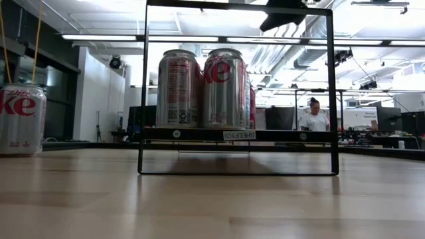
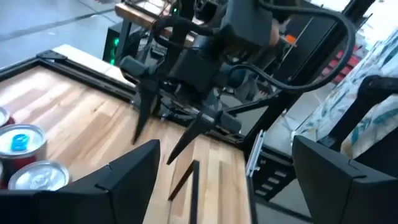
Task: Place canned beverage on shelf
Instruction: Put the right red/silver soda can on the shelf aligned with the other red/silver soda cans
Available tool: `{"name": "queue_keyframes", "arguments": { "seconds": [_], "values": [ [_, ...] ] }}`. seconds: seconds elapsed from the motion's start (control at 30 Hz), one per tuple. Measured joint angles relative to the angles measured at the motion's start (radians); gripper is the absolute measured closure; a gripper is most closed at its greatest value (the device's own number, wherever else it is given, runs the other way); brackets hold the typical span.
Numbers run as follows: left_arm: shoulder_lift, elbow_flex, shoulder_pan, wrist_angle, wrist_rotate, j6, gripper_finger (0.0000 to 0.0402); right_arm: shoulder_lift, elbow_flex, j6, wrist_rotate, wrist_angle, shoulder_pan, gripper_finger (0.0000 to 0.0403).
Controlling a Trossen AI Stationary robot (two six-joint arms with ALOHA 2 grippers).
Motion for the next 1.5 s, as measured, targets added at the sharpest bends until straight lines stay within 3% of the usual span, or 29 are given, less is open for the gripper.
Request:
{"name": "queue_keyframes", "arguments": {
  "seconds": [0.1, 0.23, 0.3, 0.47, 0.67, 1.5],
  "values": [
    [-0.008, -0.002, 0.002, -0.014, 0.0, 0.024, 0.0096, 0.033, 0.0, 0.003, -0.035, 0.003, -0.007, 0.0234],
    [0.002, -0.002, 0.003, 0.017, -0.002, 0.018, 0.0096, 0.058, 0.002, 0.042, -0.036, 0.045, -0.013, 0.036],
    [0.006, -0.002, 0.01, 0.05, -0.002, 0.031, 0.0096, 0.075, 0.001, 0.079, -0.034, 0.04, -0.028, 0.0389],
    [0.005, -0.002, 0.025, 0.091, -0.015, 0.086, 0.0096, 0.118, 0.001, 0.265, -0.058, 0.023, -0.106, 0.0395],
    [0.005, -0.002, 0.037, 0.104, -0.018, 0.069, 0.0096, 0.16, 0.001, 0.373, -0.083, 0.017, -0.144, 0.0401],
    [0.005, -0.002, 0.037, 0.09, -0.017, 0.072, 0.0096, 0.195, 0.0, 0.451, -0.174, 0.092, -0.096, 0.0403]
  ]
}}
